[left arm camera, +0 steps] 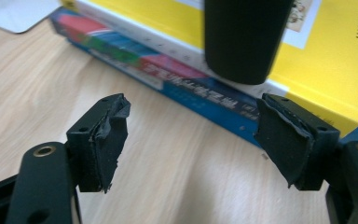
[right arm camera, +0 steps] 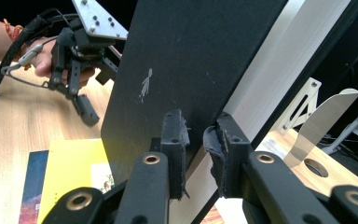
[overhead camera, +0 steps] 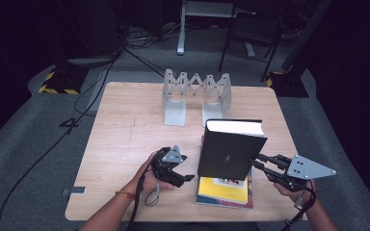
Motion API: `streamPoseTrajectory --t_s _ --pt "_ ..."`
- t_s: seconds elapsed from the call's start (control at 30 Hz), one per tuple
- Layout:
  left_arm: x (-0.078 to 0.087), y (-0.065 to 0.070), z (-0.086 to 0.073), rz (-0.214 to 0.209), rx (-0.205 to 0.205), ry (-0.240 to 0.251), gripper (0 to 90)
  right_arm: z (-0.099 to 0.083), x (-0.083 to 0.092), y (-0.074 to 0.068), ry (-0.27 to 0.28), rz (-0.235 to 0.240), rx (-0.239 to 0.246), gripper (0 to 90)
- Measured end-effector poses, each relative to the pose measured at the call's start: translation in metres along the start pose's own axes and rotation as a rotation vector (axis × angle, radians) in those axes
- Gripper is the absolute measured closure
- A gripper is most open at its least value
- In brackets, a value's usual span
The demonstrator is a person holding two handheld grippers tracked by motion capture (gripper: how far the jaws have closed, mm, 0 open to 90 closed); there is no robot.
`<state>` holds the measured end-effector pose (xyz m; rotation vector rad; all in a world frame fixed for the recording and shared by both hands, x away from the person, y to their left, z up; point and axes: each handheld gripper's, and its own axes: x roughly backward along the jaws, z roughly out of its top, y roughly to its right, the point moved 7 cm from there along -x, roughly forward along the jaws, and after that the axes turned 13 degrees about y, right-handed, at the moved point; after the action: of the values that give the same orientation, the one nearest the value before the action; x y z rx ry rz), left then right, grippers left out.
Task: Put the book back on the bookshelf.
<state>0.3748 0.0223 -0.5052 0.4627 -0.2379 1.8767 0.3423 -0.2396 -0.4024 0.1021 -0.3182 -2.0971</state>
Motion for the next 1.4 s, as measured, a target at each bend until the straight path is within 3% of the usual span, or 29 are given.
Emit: streamPoseTrajectory --t_s 0.23,0.3,0.43,0.5,0.6,0.83,0.97,1.13,1.17,1.27,1.33,1.4 --pt "-0.016 0.008 0.014 -0.018 -0.007 0.027 27.3 0.000 0.002 -0.002 0.007 0.009 -0.001 77.6" --pt "-0.020 0.011 0.020 -0.048 -0.016 0.051 27.6 0.000 0.002 -0.003 0.011 0.011 -0.004 77.8" --pt "-0.026 0.015 0.033 -0.058 -0.028 0.083 29.2 0.000 0.002 -0.003 0.014 0.006 -0.002 77.8" --pt "-0.028 0.017 0.040 -0.048 -0.044 0.098 30.5 0.000 0.002 -0.003 0.015 0.007 -0.003 77.8" --pt "-0.026 0.019 0.057 -0.018 -0.067 0.168 34.4 -0.001 0.002 -0.003 0.012 0.001 0.008 77.4" --pt "-0.028 0.019 0.073 -0.028 -0.059 0.202 33.0 -0.001 0.002 -0.003 0.007 -0.011 0.023 76.5" --pt "-0.029 0.018 0.077 -0.042 -0.056 0.197 33.9 -0.001 0.002 -0.001 0.006 -0.025 0.020 75.4" --pt "-0.026 0.018 0.077 -0.089 -0.043 0.204 40.1 -0.003 0.001 0.001 0.002 -0.049 0.031 73.3" --pt "-0.024 0.019 0.076 -0.112 -0.042 0.213 42.2 -0.005 0.002 0.001 -0.008 -0.068 0.048 68.1" --pt "-0.021 0.021 0.075 -0.118 -0.060 0.213 44.3 -0.006 0.001 0.002 -0.013 -0.076 0.047 63.4" --pt "-0.020 0.024 0.074 -0.132 -0.063 0.211 46.8 -0.008 0.000 0.006 -0.030 -0.120 0.047 54.6" --pt "-0.018 0.027 0.073 -0.132 -0.094 0.206 49.1 -0.009 0.000 0.010 -0.028 -0.145 0.016 44.5"
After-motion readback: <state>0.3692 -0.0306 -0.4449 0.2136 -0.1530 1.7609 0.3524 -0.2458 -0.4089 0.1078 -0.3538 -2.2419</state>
